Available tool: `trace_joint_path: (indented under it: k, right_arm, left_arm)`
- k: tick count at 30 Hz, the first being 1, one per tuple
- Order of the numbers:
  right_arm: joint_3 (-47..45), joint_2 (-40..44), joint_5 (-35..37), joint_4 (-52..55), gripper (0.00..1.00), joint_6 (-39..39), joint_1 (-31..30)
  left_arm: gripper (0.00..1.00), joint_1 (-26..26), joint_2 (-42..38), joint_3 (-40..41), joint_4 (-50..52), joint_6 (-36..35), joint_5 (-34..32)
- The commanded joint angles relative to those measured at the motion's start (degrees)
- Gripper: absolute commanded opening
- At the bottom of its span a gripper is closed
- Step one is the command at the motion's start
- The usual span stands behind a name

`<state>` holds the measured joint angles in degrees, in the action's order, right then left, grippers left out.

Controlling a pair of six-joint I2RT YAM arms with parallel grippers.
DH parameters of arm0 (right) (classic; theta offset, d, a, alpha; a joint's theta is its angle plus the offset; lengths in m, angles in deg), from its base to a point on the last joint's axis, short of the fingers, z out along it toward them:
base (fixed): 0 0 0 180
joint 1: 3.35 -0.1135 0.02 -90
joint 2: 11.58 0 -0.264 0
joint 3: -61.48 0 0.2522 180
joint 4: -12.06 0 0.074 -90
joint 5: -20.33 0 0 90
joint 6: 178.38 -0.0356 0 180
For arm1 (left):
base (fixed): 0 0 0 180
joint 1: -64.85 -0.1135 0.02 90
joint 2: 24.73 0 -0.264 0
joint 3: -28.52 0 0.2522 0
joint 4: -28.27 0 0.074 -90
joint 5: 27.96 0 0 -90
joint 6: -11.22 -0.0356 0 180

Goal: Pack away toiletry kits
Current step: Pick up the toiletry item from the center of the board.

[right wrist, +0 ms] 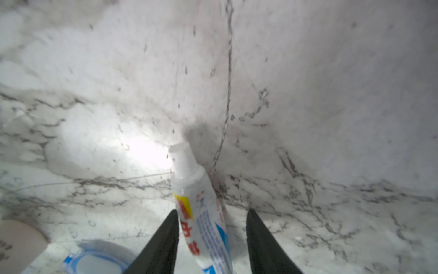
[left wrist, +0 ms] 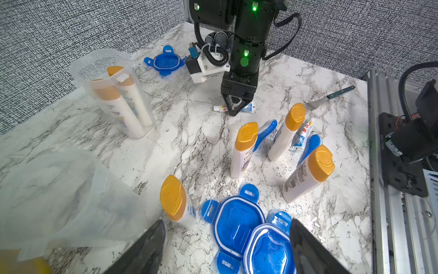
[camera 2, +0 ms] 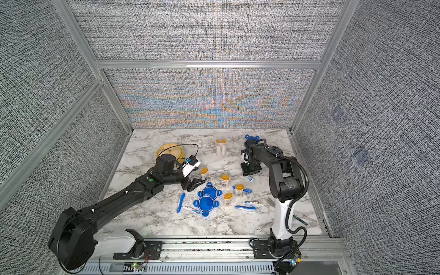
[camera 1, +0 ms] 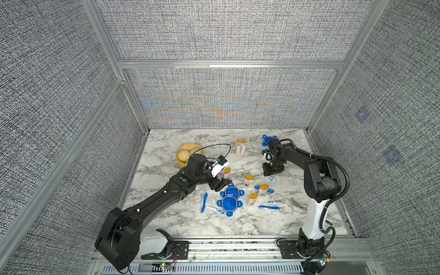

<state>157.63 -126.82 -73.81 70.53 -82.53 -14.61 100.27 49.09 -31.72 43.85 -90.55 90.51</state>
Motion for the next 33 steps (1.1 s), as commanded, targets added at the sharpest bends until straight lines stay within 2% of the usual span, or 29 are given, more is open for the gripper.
trace_joint_path:
  k: [1,13,16,24,28,33]
  right_arm:
    - [2.49,-0.86,-1.52,-0.25,0.50,-1.19,-0.36]
    - [6.12,-5.25,-0.91,1.52,0.36,-0.54,-1.77]
    - [5.91,-5.50,1.37,1.79,0.28,-0.46,-1.93]
    - [5.89,1.09,1.18,0.00,0.14,-1.15,-2.01]
    - [5.64,6.78,-1.73,-2.30,0.10,-2.12,-2.01]
    - [6.36,12.78,-12.85,-11.36,0.09,-2.79,-2.69]
  left_arm:
    - [0.81,-0.09,0.12,-0.10,-0.24,0.21,0.49]
    - [0.81,-0.09,-0.76,0.42,-0.05,0.17,0.10]
    - [0.81,-0.09,-0.52,0.42,-0.07,0.17,0.03]
    - [0.81,-0.08,0.34,0.07,-0.20,-0.27,-0.68]
    - [0.81,-0.08,1.18,-0.66,-0.66,0.32,-0.14]
    - [0.80,-0.09,2.12,-1.76,-1.29,0.77,-0.71]
